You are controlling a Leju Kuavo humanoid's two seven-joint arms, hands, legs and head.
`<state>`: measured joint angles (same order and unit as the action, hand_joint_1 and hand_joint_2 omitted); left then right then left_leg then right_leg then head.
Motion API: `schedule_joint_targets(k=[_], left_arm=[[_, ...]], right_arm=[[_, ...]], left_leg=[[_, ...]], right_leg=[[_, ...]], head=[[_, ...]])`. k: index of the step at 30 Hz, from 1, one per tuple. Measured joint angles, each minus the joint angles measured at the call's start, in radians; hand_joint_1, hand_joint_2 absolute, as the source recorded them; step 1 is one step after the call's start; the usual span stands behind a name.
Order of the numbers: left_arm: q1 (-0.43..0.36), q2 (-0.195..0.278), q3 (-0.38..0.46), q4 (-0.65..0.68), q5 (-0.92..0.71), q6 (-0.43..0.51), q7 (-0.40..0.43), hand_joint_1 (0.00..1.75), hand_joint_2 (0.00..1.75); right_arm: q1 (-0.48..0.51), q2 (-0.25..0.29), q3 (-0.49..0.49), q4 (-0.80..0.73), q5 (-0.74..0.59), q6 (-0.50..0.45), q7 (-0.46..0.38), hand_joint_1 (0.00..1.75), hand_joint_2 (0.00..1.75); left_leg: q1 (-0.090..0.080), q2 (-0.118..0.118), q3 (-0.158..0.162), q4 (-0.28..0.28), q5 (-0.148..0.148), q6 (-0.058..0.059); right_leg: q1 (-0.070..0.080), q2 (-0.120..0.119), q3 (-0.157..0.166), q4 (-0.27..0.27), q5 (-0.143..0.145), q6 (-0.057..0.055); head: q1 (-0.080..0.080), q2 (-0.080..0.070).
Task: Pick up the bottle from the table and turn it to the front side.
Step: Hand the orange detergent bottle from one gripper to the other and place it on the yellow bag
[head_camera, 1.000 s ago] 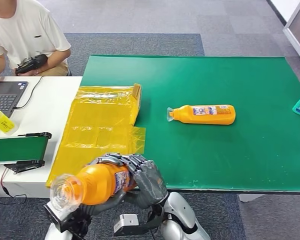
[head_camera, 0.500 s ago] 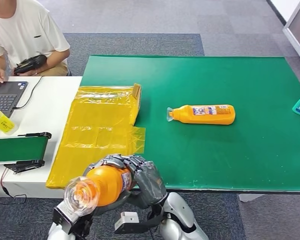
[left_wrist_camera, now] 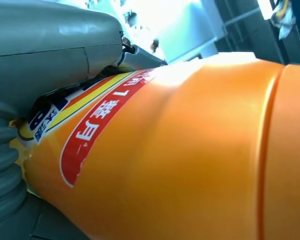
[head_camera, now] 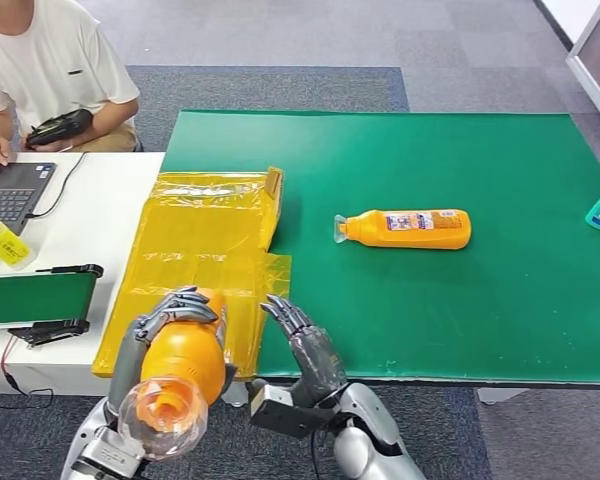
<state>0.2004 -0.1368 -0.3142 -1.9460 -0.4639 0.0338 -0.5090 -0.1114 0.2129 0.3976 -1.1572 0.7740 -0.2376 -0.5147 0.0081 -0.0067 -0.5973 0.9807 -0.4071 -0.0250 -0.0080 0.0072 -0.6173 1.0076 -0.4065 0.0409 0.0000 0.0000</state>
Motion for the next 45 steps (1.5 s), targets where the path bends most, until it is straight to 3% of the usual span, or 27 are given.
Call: schedule_joint_targets(k=[9, 12, 17, 23, 30, 36, 45], left_arm=[[-0.041, -0.002, 0.170, -0.027, -0.210, 0.126, 0.120, 1.75, 1.75], [-0.086, 0.003, 0.217, -0.015, -0.360, 0.145, 0.211, 1.75, 1.75], [-0.253, 0.037, 0.286, 0.107, -0.694, 0.150, 0.375, 1.75, 1.75], [-0.481, 0.082, 0.296, 0.346, -0.960, 0.106, 0.509, 1.75, 1.75], [-0.644, 0.094, 0.289, 0.633, -0.981, 0.102, 0.470, 1.75, 1.75], [-0.706, 0.088, 0.265, 0.857, -0.992, 0.131, 0.451, 1.75, 1.75], [-0.779, 0.049, 0.245, 1.086, -0.994, 0.151, 0.444, 1.75, 1.75]], right_arm=[[0.017, 0.000, -0.078, -0.084, -0.004, 0.029, -0.007, 0.00, 1.75], [0.016, 0.000, -0.089, -0.110, -0.006, 0.040, -0.021, 0.00, 1.75], [0.002, 0.000, -0.096, -0.176, -0.019, 0.071, -0.034, 0.00, 1.75], [-0.021, 0.000, -0.090, -0.244, -0.028, 0.104, -0.051, 0.00, 1.75], [-0.037, -0.001, -0.056, -0.281, -0.048, 0.116, -0.072, 0.00, 1.75], [-0.051, -0.003, -0.023, -0.285, -0.057, 0.119, -0.085, 0.00, 1.75], [-0.065, -0.005, 0.008, -0.285, -0.067, 0.119, -0.094, 0.00, 1.75]], left_leg=[[0.000, 0.000, 0.000, 0.000, 0.001, 0.000], [0.000, 0.000, 0.000, 0.000, 0.001, 0.000], [0.000, 0.000, 0.000, 0.000, 0.004, -0.001], [0.000, 0.000, -0.001, 0.000, 0.007, -0.001], [0.000, 0.000, -0.002, 0.000, 0.008, -0.001], [0.000, 0.000, -0.003, 0.000, 0.008, -0.001], [0.000, 0.000, -0.004, 0.000, 0.008, -0.001]], right_leg=[[0.000, 0.000, 0.000, 0.000, 0.001, -0.001], [0.000, 0.000, 0.000, 0.000, 0.001, -0.001], [0.000, 0.000, -0.001, 0.000, 0.004, -0.001], [0.000, 0.000, -0.002, 0.000, 0.007, -0.001], [0.000, 0.000, -0.003, 0.000, 0.008, -0.001], [0.000, 0.000, -0.004, 0.000, 0.008, -0.001], [0.000, 0.000, -0.005, 0.000, 0.008, -0.001]], head=[[0.000, 0.000], [0.000, 0.000], [0.000, 0.000], [0.000, 0.000], [0.000, 0.000], [0.000, 0.000], [0.000, 0.000]])
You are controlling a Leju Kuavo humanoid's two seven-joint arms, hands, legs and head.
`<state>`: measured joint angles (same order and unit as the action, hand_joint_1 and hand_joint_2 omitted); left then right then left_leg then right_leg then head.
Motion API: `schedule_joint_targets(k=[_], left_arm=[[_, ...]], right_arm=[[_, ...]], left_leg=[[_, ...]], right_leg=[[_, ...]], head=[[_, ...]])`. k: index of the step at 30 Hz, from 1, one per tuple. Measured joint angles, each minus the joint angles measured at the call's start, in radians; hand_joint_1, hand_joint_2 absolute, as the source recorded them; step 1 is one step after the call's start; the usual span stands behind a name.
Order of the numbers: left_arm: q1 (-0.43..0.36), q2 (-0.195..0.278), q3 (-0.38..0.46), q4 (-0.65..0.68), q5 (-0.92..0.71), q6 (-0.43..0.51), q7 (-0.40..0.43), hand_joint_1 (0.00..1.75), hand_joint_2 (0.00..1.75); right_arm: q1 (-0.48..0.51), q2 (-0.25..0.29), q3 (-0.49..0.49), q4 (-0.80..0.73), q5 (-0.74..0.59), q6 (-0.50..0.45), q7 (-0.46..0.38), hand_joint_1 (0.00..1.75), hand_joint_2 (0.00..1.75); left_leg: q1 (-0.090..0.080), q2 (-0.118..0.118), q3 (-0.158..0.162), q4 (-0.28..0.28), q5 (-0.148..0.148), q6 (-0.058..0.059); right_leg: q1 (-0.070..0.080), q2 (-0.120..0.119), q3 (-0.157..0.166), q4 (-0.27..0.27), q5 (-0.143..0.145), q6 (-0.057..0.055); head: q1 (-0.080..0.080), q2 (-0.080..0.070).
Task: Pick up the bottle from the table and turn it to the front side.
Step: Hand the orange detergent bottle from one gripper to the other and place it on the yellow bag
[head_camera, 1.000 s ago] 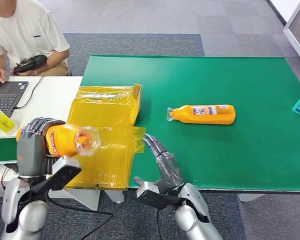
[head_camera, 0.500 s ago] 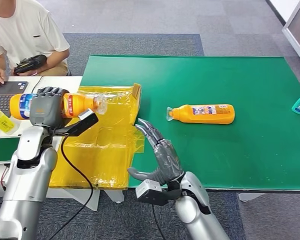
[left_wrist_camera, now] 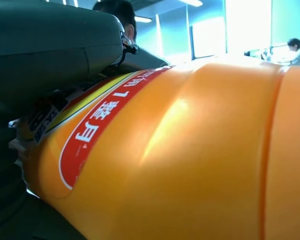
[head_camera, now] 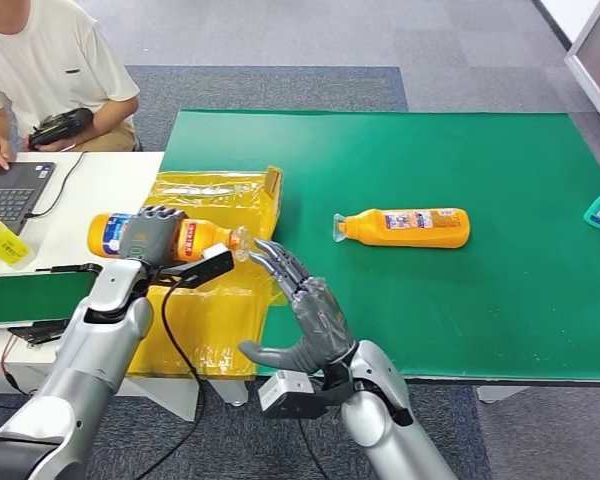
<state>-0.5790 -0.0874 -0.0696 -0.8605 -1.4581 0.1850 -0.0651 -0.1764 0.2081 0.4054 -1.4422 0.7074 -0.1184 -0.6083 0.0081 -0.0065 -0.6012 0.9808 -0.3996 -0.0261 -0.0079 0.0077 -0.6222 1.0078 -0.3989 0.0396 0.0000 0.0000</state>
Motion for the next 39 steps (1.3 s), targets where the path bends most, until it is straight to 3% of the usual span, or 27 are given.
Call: schedule_joint_targets(k=[19, 39], left_arm=[[-0.030, -0.042, 0.000, 0.194, 0.037, 0.047, -0.012, 1.75, 1.75], [-0.030, -0.117, 0.000, 0.262, 0.044, 0.062, -0.029, 1.75, 1.75]], right_arm=[[0.002, -0.005, 0.032, -0.013, 0.000, -0.006, -0.007, 0.00, 1.75], [0.007, -0.005, 0.055, -0.026, -0.007, -0.005, -0.010, 0.00, 1.75]], left_leg=[[0.000, 0.000, -0.001, 0.000, 0.000, 0.000], [0.000, 0.000, -0.001, 0.000, 0.000, 0.000]], right_leg=[[0.000, 0.000, -0.001, 0.000, 0.000, 0.000], [0.000, 0.000, -0.001, 0.000, 0.000, 0.000]], head=[[0.000, 0.000], [0.000, 0.000]])
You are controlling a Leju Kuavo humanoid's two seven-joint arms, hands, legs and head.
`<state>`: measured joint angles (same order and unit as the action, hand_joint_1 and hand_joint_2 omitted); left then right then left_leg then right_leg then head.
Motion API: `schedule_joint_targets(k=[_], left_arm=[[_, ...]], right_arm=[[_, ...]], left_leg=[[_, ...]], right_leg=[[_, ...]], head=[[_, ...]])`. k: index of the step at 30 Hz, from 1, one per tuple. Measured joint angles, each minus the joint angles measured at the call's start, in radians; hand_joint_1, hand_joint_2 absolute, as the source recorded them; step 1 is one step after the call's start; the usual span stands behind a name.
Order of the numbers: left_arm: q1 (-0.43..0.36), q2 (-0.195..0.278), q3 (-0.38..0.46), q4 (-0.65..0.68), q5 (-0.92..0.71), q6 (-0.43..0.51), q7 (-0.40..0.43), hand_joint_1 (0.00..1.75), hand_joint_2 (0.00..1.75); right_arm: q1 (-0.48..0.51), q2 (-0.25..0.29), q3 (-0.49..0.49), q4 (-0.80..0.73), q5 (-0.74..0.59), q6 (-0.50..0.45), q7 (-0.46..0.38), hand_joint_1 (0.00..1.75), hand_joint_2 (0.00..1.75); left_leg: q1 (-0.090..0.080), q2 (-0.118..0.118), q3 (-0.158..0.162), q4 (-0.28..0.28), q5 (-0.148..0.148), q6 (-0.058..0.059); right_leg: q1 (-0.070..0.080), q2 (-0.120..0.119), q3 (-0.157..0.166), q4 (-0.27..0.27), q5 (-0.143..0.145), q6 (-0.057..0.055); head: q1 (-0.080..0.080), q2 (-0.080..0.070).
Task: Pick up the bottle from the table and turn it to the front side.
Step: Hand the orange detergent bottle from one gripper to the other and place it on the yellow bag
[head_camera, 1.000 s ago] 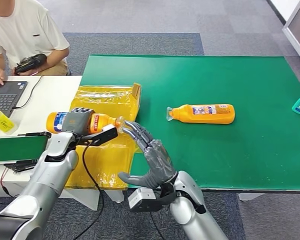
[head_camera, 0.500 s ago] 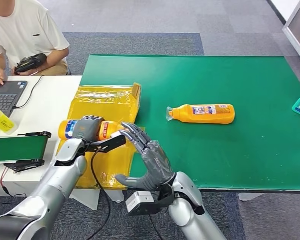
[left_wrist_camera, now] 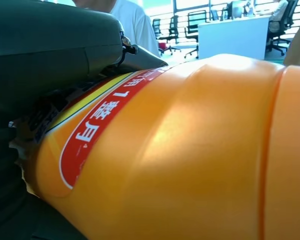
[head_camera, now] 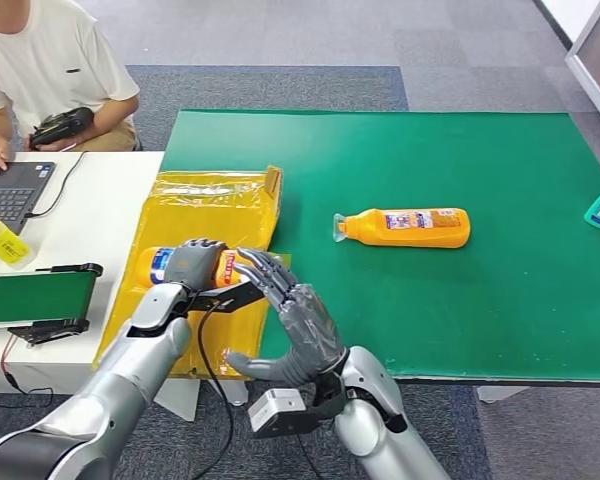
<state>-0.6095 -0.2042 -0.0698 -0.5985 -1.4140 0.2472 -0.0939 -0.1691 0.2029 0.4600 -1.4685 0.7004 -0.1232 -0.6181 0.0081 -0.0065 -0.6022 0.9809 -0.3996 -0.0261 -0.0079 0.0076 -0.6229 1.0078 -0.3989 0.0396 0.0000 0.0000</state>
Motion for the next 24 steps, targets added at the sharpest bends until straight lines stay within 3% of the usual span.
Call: schedule_joint_targets(k=[17, 18, 21, 22, 24], left_arm=[[-0.024, -0.001, 0.001, 0.062, -0.011, -0.029, 0.058, 1.75, 1.75], [-0.026, 0.000, 0.001, 0.066, -0.013, -0.030, 0.059, 1.62, 1.75], [-0.033, 0.002, 0.002, 0.076, -0.016, -0.031, 0.063, 0.32, 1.75], [-0.034, 0.003, 0.003, 0.079, -0.017, -0.034, 0.064, 0.01, 1.75], [-0.036, 0.006, 0.003, 0.084, -0.024, -0.046, 0.065, 0.00, 1.75]], right_arm=[[0.015, -0.020, -0.002, -0.018, -0.026, 0.010, -0.014, 0.00, 1.75], [0.015, -0.020, -0.003, -0.018, -0.025, 0.011, -0.015, 0.00, 1.75], [0.015, -0.022, -0.003, -0.020, -0.021, 0.013, -0.018, 0.00, 1.75], [0.015, -0.023, -0.003, -0.020, -0.019, 0.013, -0.019, 0.00, 1.75], [0.016, -0.024, -0.003, -0.020, -0.017, 0.013, -0.020, 0.00, 1.75]], left_leg=[[0.000, 0.000, 0.000, 0.000, 0.000, 0.000], [0.000, 0.000, 0.000, 0.000, 0.000, 0.000], [0.000, 0.000, 0.000, 0.000, 0.000, 0.000], [0.000, 0.000, 0.000, 0.000, 0.000, 0.000], [0.000, 0.000, 0.000, 0.000, 0.000, 0.000]], right_leg=[[0.000, 0.000, 0.000, 0.000, 0.000, 0.000], [0.000, 0.000, 0.000, 0.000, 0.000, 0.000], [0.000, 0.000, 0.000, 0.000, 0.001, 0.000], [0.000, 0.000, 0.000, 0.000, 0.001, 0.000], [0.000, 0.000, 0.000, 0.000, 0.001, 0.000]], head=[[0.000, 0.000], [0.000, 0.000], [0.000, 0.000], [0.000, 0.000], [0.000, 0.000]])
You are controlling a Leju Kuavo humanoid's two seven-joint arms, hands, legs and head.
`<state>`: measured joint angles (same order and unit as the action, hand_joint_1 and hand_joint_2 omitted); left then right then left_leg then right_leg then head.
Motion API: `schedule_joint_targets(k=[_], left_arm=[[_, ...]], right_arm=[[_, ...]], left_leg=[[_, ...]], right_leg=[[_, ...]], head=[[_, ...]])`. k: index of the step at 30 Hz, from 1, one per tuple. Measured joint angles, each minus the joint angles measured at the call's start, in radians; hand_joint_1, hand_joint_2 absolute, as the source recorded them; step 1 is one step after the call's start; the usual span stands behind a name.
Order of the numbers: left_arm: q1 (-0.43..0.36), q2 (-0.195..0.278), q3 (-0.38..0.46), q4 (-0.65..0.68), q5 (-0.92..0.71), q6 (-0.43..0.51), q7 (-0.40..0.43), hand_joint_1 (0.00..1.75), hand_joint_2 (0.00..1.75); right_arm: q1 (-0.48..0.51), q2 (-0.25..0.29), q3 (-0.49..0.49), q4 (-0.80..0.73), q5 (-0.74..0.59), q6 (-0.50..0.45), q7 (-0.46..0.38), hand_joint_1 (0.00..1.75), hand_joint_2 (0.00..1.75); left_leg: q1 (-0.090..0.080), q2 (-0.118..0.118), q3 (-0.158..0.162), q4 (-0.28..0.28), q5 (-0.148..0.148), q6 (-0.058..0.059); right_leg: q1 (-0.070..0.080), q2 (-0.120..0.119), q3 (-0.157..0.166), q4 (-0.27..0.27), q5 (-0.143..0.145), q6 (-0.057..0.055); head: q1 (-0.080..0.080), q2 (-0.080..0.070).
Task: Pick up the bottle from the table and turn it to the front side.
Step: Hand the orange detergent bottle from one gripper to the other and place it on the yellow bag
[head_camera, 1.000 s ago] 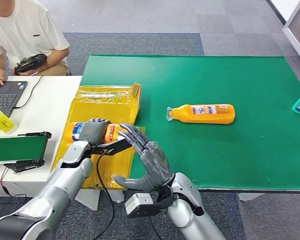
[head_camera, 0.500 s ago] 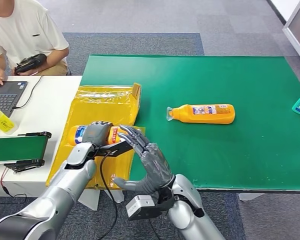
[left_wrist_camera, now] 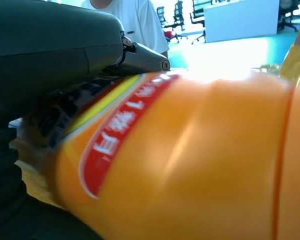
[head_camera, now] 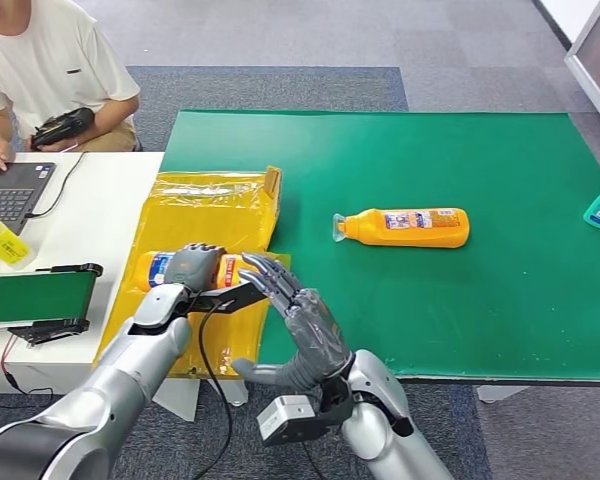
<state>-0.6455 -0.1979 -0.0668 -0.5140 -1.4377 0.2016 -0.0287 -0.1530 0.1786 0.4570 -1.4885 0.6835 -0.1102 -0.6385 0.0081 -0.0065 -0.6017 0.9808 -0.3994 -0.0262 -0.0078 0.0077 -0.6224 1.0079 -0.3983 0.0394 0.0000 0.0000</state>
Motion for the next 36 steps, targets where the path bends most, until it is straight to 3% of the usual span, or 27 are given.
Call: schedule_joint_targets(k=[14, 24, 33, 36], left_arm=[[-0.024, 0.023, 0.001, 0.022, -0.058, -0.055, 0.016, 0.00, 1.75], [-0.031, 0.029, 0.001, 0.020, -0.051, -0.027, -0.023, 0.00, 1.75], [-0.002, 0.029, -0.001, -0.127, 0.040, -0.040, -0.080, 0.00, 1.75], [0.021, 0.033, -0.013, -0.192, 0.131, -0.101, -0.140, 0.00, 1.75]], right_arm=[[0.000, -0.002, -0.002, 0.000, 0.005, -0.004, -0.002, 0.00, 1.75], [0.003, -0.002, -0.009, -0.003, 0.015, -0.017, -0.001, 0.00, 1.75], [0.023, -0.003, -0.023, -0.023, 0.031, -0.032, 0.014, 0.00, 1.75], [0.029, -0.004, -0.025, -0.029, 0.033, -0.037, 0.016, 0.00, 1.75]], left_leg=[[0.000, 0.000, 0.000, 0.000, 0.000, 0.000], [0.000, 0.000, 0.000, 0.000, 0.001, -0.001], [0.000, 0.000, 0.000, 0.000, 0.001, 0.000], [0.000, 0.000, 0.000, 0.000, 0.001, 0.000]], right_leg=[[0.000, 0.000, 0.000, 0.000, 0.000, 0.000], [0.000, 0.000, 0.000, 0.000, 0.000, 0.000], [0.000, 0.000, 0.000, 0.000, 0.000, 0.001], [0.000, 0.000, 0.000, 0.000, 0.000, 0.001]], head=[[0.000, 0.000], [0.000, 0.000], [0.000, 0.000], [0.000, 0.000]])
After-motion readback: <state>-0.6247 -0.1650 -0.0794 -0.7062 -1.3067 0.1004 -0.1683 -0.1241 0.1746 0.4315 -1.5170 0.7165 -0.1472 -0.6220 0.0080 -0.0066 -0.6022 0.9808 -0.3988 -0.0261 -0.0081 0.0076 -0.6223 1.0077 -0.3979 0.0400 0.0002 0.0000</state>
